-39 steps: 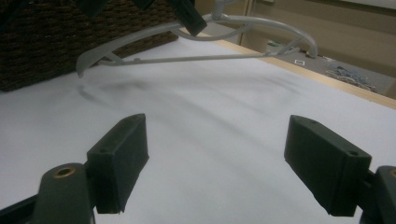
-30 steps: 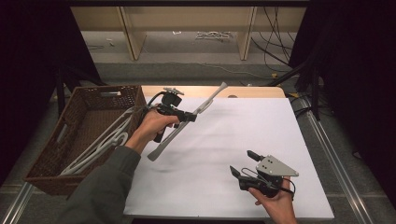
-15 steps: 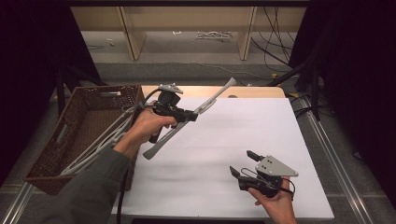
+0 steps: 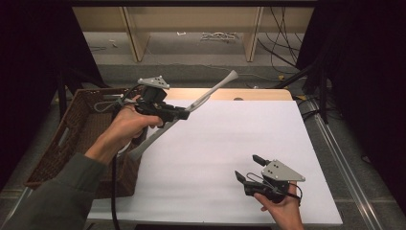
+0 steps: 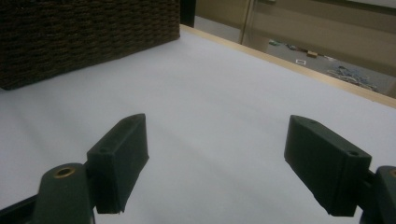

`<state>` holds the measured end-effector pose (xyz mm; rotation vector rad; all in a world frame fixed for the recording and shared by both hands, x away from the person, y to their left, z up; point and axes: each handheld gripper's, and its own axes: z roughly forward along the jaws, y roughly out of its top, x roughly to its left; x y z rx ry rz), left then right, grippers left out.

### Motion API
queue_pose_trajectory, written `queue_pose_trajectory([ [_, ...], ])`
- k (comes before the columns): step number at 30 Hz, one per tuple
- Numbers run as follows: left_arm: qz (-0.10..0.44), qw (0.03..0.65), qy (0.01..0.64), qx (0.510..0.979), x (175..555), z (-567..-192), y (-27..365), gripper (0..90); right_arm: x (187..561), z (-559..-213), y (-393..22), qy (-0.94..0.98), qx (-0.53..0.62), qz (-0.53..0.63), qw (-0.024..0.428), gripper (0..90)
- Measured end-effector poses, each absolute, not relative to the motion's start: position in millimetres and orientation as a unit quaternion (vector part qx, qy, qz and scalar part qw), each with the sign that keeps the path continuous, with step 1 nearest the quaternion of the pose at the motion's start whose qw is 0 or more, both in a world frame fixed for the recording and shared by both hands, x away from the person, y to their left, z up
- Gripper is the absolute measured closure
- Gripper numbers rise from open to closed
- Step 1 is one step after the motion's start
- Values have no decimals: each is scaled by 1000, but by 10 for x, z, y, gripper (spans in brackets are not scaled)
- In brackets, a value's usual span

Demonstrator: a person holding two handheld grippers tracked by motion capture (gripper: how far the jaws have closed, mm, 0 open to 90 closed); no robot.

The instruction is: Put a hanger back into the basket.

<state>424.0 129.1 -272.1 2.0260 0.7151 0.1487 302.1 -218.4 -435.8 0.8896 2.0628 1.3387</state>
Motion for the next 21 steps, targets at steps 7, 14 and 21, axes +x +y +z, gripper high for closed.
queue_pose_trajectory([
  [7,88,465,307,826,4240,-2622,1535,822,3044,-4376,-2168,754,321,506,269,226],
  [14,98,468,326,815,4277,-2619,1753,821,3036,-4371,-2178,759,323,498,268,226],
  [21,126,467,333,809,4341,-2662,1970,822,3029,-4359,-2185,761,326,494,266,226],
])
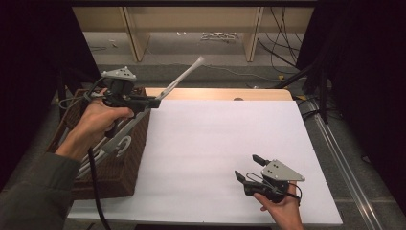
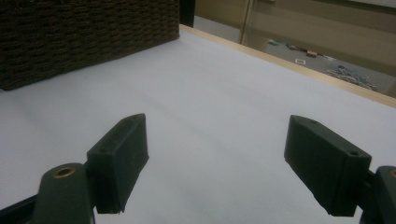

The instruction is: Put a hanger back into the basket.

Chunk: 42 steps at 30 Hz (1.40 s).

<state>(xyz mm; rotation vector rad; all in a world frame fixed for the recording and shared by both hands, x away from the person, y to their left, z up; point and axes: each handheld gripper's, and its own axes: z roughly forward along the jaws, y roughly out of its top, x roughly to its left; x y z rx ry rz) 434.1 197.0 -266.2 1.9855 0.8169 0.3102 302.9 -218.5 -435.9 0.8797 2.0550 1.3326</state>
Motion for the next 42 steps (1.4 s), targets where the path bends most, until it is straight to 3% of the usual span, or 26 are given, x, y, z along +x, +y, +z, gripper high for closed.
queue_pose_trajectory([
  [14,158,445,366,802,4410,-2955,2490,821,3044,-4378,-2170,754,321,506,269,226],
  [42,191,444,398,780,4108,-3421,3279,819,3034,-4379,-2154,763,324,492,267,226],
])
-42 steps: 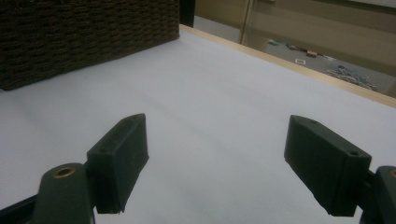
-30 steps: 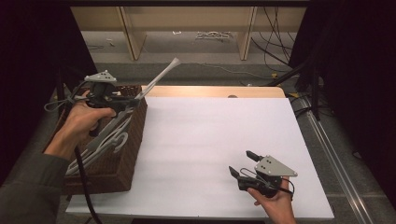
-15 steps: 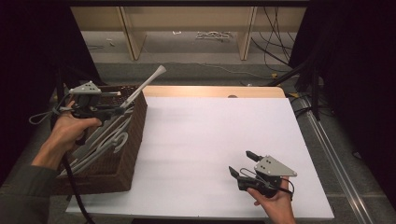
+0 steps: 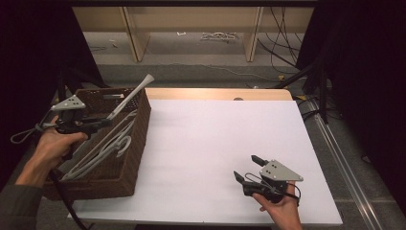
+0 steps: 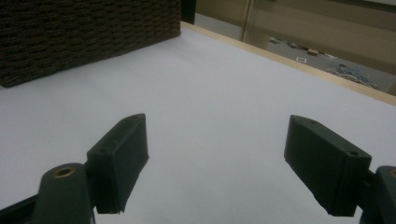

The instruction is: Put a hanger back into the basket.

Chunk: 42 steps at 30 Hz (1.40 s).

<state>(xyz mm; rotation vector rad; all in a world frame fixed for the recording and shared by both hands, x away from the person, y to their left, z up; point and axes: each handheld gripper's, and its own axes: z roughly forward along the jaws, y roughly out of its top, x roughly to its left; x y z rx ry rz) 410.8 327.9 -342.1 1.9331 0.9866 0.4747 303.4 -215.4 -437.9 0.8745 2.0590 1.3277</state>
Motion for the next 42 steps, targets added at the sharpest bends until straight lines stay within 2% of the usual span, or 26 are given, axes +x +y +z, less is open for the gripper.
queue_pose_trajectory([
  [11,196,433,391,788,4020,-3528,3441,818,3039,-4394,-2142,764,325,491,263,226],
  [21,196,445,409,772,3914,-3687,3634,819,3042,-4393,-2143,763,326,493,263,226],
  [32,186,421,433,775,3882,-3842,3738,817,3044,-4407,-2126,764,327,489,263,226],
  [35,185,398,425,792,3914,-3863,3727,817,3048,-4413,-2123,762,328,491,265,226],
  [36,182,404,434,784,3926,-3888,3689,817,3050,-4415,-2125,762,328,491,265,226],
  [42,180,348,423,817,4025,-3938,3651,815,3046,-4407,-2127,764,327,490,263,226],
])
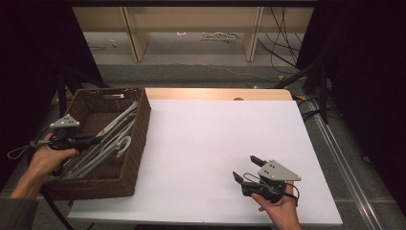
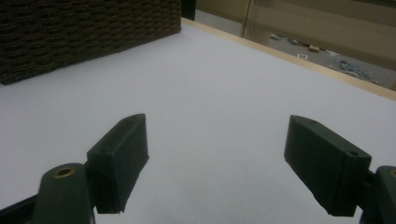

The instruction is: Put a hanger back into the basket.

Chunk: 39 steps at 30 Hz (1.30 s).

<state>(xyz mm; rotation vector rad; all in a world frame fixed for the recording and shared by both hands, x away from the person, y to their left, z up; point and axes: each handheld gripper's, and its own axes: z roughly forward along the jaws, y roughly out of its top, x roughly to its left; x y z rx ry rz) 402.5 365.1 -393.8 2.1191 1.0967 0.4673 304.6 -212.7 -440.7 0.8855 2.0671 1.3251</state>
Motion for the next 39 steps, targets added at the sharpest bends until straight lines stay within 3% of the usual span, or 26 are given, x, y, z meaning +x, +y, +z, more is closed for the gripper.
queue_pose_trajectory([
  [3,181,310,421,833,4063,-3975,3595,815,3047,-4406,-2127,765,326,490,263,226],
  [16,153,309,427,836,4104,-4087,3492,798,3049,-4403,-2127,764,325,491,263,226],
  [20,143,320,440,827,4086,-4063,3513,743,3048,-4403,-2124,764,324,491,262,226],
  [31,182,346,470,791,3852,-3784,3336,418,3053,-4414,-2121,763,325,492,265,226],
  [39,173,443,483,735,3668,-3647,3062,321,3048,-4409,-2119,766,325,489,262,226],
])
